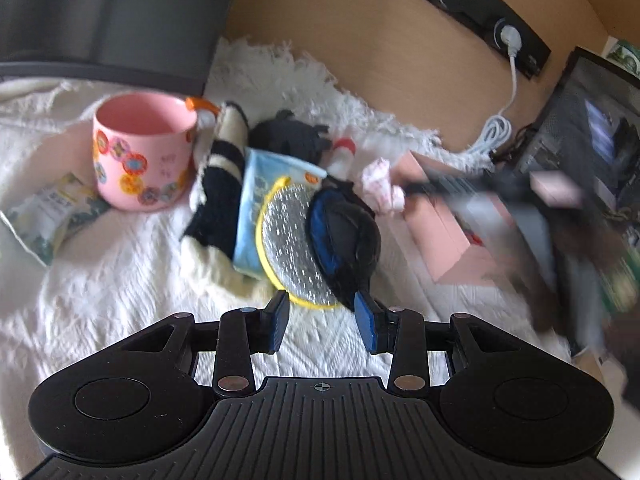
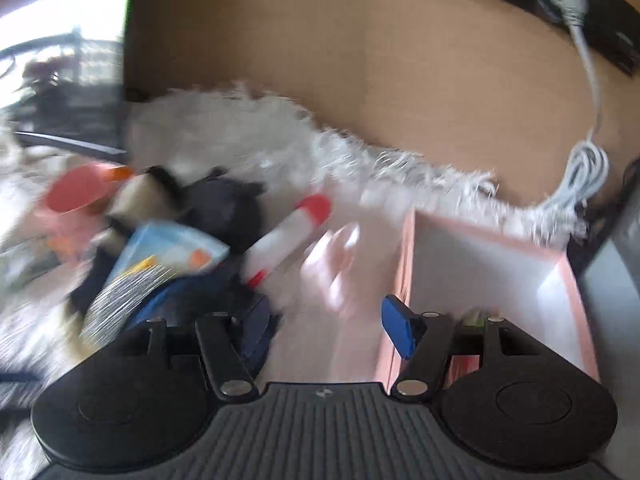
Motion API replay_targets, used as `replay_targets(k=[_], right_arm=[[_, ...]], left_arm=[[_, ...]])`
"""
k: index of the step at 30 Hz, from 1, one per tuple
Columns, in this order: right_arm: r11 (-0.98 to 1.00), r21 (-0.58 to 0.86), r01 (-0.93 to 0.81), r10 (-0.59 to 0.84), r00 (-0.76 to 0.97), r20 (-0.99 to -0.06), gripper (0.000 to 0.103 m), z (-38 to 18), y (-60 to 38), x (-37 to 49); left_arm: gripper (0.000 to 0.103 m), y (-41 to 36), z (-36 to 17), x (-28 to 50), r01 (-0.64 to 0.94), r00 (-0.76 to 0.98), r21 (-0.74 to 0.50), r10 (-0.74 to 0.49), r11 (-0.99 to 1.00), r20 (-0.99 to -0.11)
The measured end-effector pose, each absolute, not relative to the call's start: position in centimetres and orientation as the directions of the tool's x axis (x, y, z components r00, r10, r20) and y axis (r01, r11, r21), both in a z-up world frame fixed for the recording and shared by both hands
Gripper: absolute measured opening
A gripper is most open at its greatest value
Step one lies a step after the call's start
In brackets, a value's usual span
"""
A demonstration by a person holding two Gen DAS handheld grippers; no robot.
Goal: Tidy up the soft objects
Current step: 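Grasp the pink-white glove from the pile with the right tool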
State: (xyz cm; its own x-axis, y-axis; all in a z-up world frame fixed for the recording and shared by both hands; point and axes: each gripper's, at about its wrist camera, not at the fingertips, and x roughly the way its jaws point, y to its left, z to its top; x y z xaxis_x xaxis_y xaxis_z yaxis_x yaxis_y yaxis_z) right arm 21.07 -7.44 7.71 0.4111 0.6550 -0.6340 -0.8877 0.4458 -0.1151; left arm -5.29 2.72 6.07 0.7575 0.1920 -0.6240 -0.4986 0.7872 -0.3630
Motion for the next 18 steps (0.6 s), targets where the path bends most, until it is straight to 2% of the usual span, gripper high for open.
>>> replay_targets(k=[4,7,9,10,13,16,18], right_arm=[[0.49,-0.174,-0.854,0.566,0.463,-0.682,0.062,6.3,-1.2,25.0],[0.481,-0.211,-0.851,0.52,0.47,-0.713,0.053,4.8,1.6,26.7],[0.455,-0.242,-0.857,0.488,0.467,-0.737,0.031,3.6,2.5,26.9],[0.443,-0.243,-0.863,0.477,0.456,-0.751,0.017,3.0,2.6,27.0],[0.421,-0.198,-0.885,0.499,0.409,-0.764,0.01,2.9,1.0,26.4],[0.416,-0.1,-0.904,0.572,0.345,-0.744,0.01,4.6,-3.2,25.1],[0.399,-0.042,-0.916,0.619,0.303,-0.724,0.01,5.9,-7.3,23.8]], left_arm=[[0.04,2.5,5.0,-6.2,-0.518,0.75,-0.388,0.187,0.762,-0.634],[0.04,2.3,4.8,-7.2,-0.548,0.73,-0.378,0.206,0.746,-0.652],[0.04,2.5,4.9,-7.6,-0.563,0.723,-0.377,0.217,0.736,-0.656],[0.04,2.6,5.1,-7.6,-0.566,0.724,-0.377,0.222,0.734,-0.653],[0.04,3.1,6.0,-6.6,-0.574,0.721,-0.346,0.258,0.742,-0.643],[0.04,3.7,7.2,-4.7,-0.552,0.745,-0.348,0.26,0.758,-0.614],[0.04,3.9,8.0,-2.8,-0.536,0.753,-0.301,0.284,0.789,-0.594]])
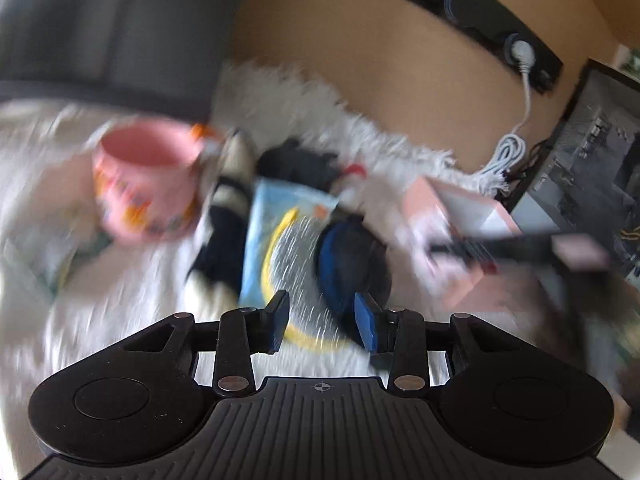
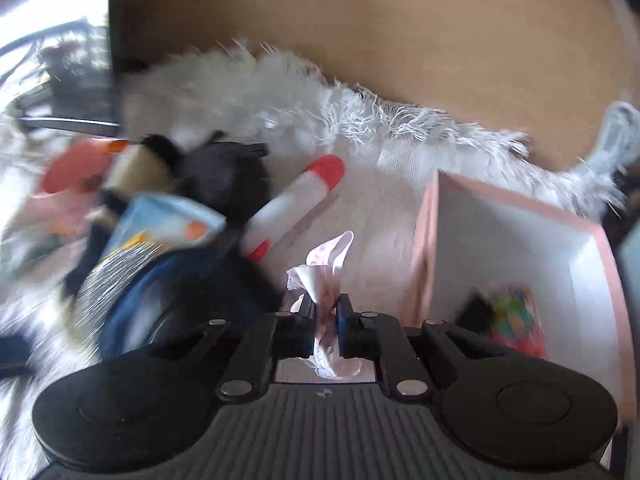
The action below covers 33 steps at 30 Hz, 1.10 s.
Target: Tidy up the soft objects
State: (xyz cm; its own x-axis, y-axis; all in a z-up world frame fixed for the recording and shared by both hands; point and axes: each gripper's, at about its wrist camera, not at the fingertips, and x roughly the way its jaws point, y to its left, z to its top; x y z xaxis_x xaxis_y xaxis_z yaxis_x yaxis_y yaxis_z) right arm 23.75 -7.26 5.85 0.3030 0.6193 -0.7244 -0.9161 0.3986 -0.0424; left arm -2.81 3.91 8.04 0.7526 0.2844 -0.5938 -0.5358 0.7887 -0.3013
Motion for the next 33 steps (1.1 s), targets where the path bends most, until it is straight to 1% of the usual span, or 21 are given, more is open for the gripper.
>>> replay_targets(k=[2,6,8,11,13,14,15,16,17,18,20,21,22,25,31,33], right_arm=[[0.39,-0.028,-0.92,0.645,0.295,-0.705,0.01,6.5,-11.0,22.4],[0.422,-0.035,-0.906,0.631,0.322,-0.706,0.01,5.8,-17.5,20.8],[0.443,-0.051,-0.895,0.612,0.343,-0.712,0.01,4.9,-20.0,20.4],[0.465,-0.153,-0.872,0.569,0.426,-0.703,0.01,3.3,-23.0,19.4],[0.478,-0.154,-0.865,0.552,0.432,-0.713,0.011,2.5,-24.3,19.3],[0.488,-0.139,-0.862,0.549,0.426,-0.719,0.017,2.3,-24.7,19.4],[0.495,-0.125,-0.86,0.552,0.422,-0.719,0.028,2.1,-25.0,19.6],[0.5,-0.111,-0.859,0.56,0.418,-0.715,0.036,2.0,-25.1,19.7],[0.507,-0.101,-0.856,0.564,0.418,-0.712,0.054,1.9,-25.3,19.9],[0.513,-0.093,-0.854,0.567,0.417,-0.71,0.064,1.9,-25.4,20.0],[0.523,-0.078,-0.849,0.578,0.42,-0.699,0.064,1.5,-25.4,20.2],[0.526,-0.076,-0.847,0.579,0.422,-0.698,0.064,1.3,-25.2,20.2],[0.522,-0.075,-0.85,0.579,0.417,-0.7,0.064,1.0,-25.0,20.2],[0.507,-0.068,-0.859,0.581,0.4,-0.709,0.067,0.2,-24.6,19.9],[0.518,-0.062,-0.853,0.603,0.416,-0.681,0.077,-0.3,-24.1,19.7],[0.533,-0.051,-0.845,0.604,0.421,-0.677,0.084,-0.5,-24.1,19.9]], left_arm=[[0.04,4.4,8.4,-1.2,-0.545,0.753,-0.275,0.318,0.792,-0.576],[0.04,6.2,8.0,1.3,-0.542,0.767,-0.305,0.314,0.783,-0.56],[0.04,6.7,7.3,2.9,-0.533,0.757,-0.286,0.298,0.796,-0.581],[0.04,6.7,6.3,5.0,-0.489,0.748,-0.25,0.254,0.836,-0.614],[0.041,6.1,5.7,5.9,-0.462,0.744,-0.215,0.244,0.86,-0.622],[0.041,5.8,5.6,6.1,-0.455,0.748,-0.193,0.254,0.869,-0.614],[0.042,5.5,5.5,6.1,-0.452,0.748,-0.176,0.264,0.874,-0.609],[0.044,5.2,5.5,6.1,-0.451,0.747,-0.169,0.268,0.876,-0.608],[0.044,5.1,5.4,6.0,-0.446,0.747,-0.173,0.259,0.878,-0.612],[0.044,4.9,5.4,5.8,-0.442,0.748,-0.175,0.255,0.88,-0.613],[0.044,4.4,5.5,5.3,-0.427,0.748,-0.174,0.239,0.887,-0.619],[0.04,4.2,5.5,5.0,-0.409,0.753,-0.183,0.217,0.894,-0.622],[0.04,4.0,5.4,4.8,-0.382,0.757,-0.206,0.177,0.901,-0.629],[0.04,2.8,5.2,4.0,-0.344,0.759,-0.197,0.149,0.918,-0.634],[0.04,1.3,4.2,2.7,-0.302,0.743,-0.255,0.059,0.919,-0.666],[0.04,0.7,3.9,2.6,-0.291,0.737,-0.261,0.042,0.92,-0.674]])
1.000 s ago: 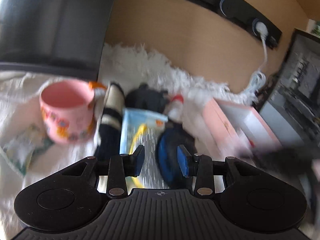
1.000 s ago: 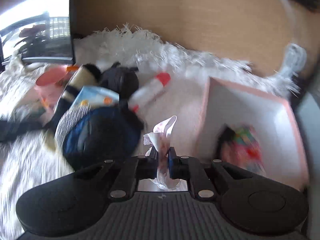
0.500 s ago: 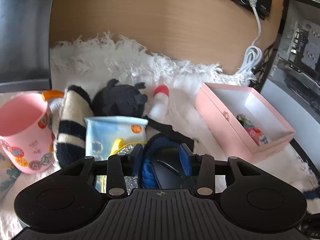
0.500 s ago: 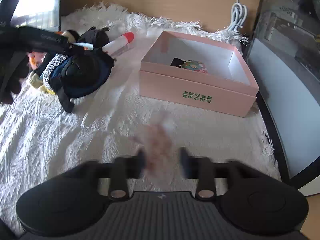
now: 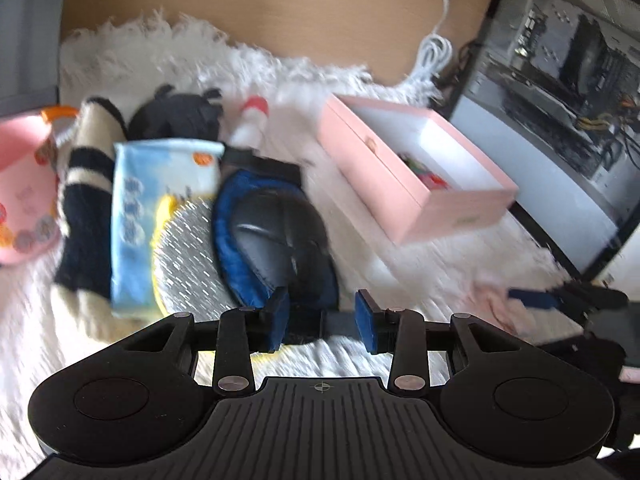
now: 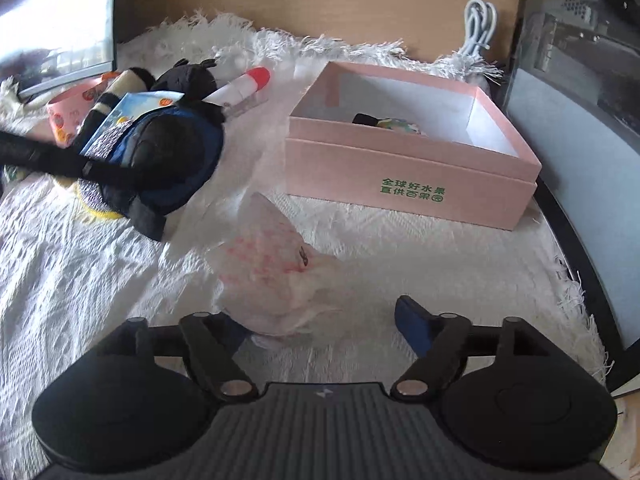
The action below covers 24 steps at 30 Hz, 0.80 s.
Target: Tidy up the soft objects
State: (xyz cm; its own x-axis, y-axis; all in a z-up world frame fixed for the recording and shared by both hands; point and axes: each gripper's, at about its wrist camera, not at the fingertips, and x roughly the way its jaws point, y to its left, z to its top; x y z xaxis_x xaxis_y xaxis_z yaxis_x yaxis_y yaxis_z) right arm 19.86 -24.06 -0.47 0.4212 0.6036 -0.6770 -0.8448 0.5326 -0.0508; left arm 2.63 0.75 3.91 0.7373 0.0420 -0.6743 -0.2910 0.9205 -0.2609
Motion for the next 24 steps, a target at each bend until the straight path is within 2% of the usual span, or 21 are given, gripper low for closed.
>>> replay_targets(k=[3,5,7,9,13,15,16,19,21,24], right_arm=[[0.557,-0.03,-0.83,0.604,0.429,-0.672,0.091,-0.8,-24.0,20.2],[0.57,-0.016,-0.821,0.605,0.433,-0.669,0.094,-1.0,-24.2,20.4],[0.583,0.0,-0.813,0.607,0.435,-0.666,0.095,-1.2,-24.4,20.6],[0.581,0.003,-0.814,0.61,0.434,-0.663,0.096,-1.2,-24.5,20.6],[0.576,0.006,-0.818,0.615,0.428,-0.662,0.1,-1.3,-24.5,20.6],[0.57,0.01,-0.822,0.618,0.42,-0.665,0.103,-1.3,-24.4,20.6],[0.567,0.009,-0.823,0.618,0.418,-0.666,0.103,-1.4,-24.4,20.5],[0.562,0.01,-0.827,0.618,0.412,-0.669,0.103,-1.4,-24.2,20.5],[0.562,0.013,-0.827,0.619,0.409,-0.67,0.103,-1.4,-24.2,20.5],[0.559,0.017,-0.829,0.617,0.401,-0.677,0.103,-1.3,-24.1,20.6]], left_arm=[[0.04,0.5,4.5,2.1,-0.309,0.754,-0.247,0.078,0.918,-0.653],[0.04,1.4,5.4,0.9,-0.412,0.774,-0.245,0.196,0.877,-0.602],[0.039,3.0,5.8,0.0,-0.521,0.752,-0.26,0.293,0.813,-0.591],[0.039,4.9,5.3,-0.6,-0.569,0.73,-0.291,0.309,0.769,-0.61],[0.039,6.8,3.8,-1.0,-0.571,0.71,-0.333,0.248,0.751,-0.659],[0.038,7.3,2.8,-0.6,-0.542,0.711,-0.369,0.179,0.755,-0.68],[0.034,7.2,2.5,-0.4,-0.526,0.718,-0.382,0.156,0.76,-0.678],[0.035,7.3,1.8,0.4,-0.504,0.731,-0.402,0.129,0.765,-0.67],[0.034,7.6,1.2,1.0,-0.479,0.748,-0.469,0.067,0.742,-0.66],[0.032,8.3,-0.9,1.7,-0.424,0.786,-0.647,-0.096,0.634,-0.61]])
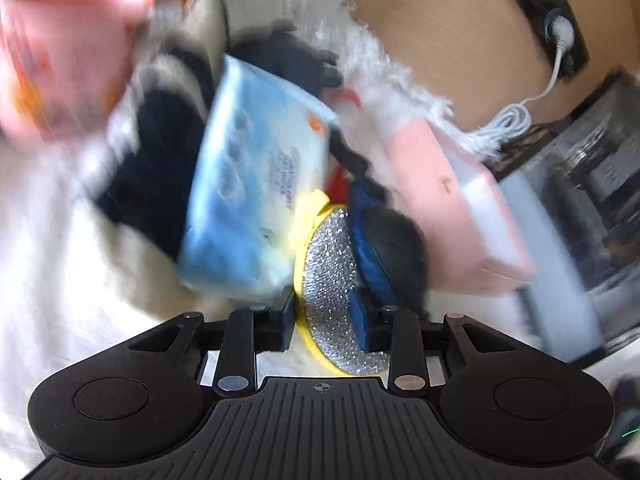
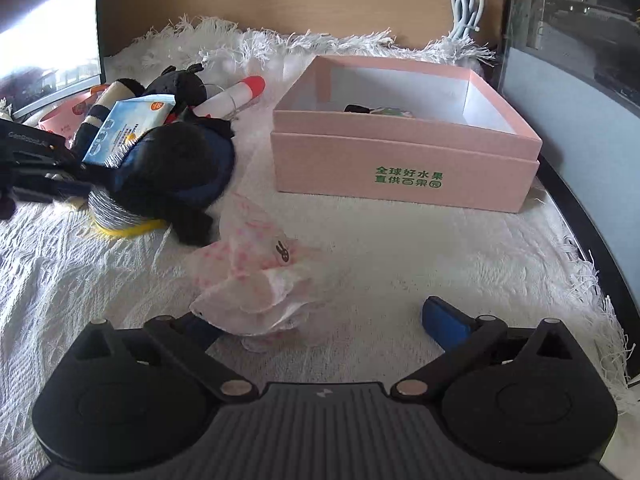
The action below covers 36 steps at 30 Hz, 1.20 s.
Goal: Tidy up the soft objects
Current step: 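Grasp the yellow-silver sponge pad with the left tool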
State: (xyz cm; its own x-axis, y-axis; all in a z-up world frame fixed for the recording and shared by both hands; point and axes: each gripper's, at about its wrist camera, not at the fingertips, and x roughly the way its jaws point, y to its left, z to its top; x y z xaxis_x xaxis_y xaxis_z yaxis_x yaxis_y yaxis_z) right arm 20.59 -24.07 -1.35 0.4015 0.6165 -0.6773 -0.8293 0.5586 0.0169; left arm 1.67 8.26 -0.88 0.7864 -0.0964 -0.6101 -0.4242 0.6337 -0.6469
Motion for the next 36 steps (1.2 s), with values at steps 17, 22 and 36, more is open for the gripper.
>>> replay_targets(k=[17,22,36], right_arm=[[0.527,0.0,-0.85,0.626,0.388,-0.677,0.103,-1.3,-23.9,20.6],[0.527,0.001,-0.85,0.628,0.389,-0.674,0.103,-1.3,-24.0,20.7],[0.309,-0.118,-0.944,0.764,0.32,-0.56,0.096,5.8,-23.0,18.3]], left_arm=[[0.023,2.3,1.6,4.8,-0.462,0.755,-0.54,-0.008,0.704,-0.656],[0.022,2.3,1.6,6.8,-0.482,0.744,-0.523,0.013,0.703,-0.668],[0.016,1.7,4.4,-1.5,-0.518,0.773,-0.49,0.139,0.701,-0.619]])
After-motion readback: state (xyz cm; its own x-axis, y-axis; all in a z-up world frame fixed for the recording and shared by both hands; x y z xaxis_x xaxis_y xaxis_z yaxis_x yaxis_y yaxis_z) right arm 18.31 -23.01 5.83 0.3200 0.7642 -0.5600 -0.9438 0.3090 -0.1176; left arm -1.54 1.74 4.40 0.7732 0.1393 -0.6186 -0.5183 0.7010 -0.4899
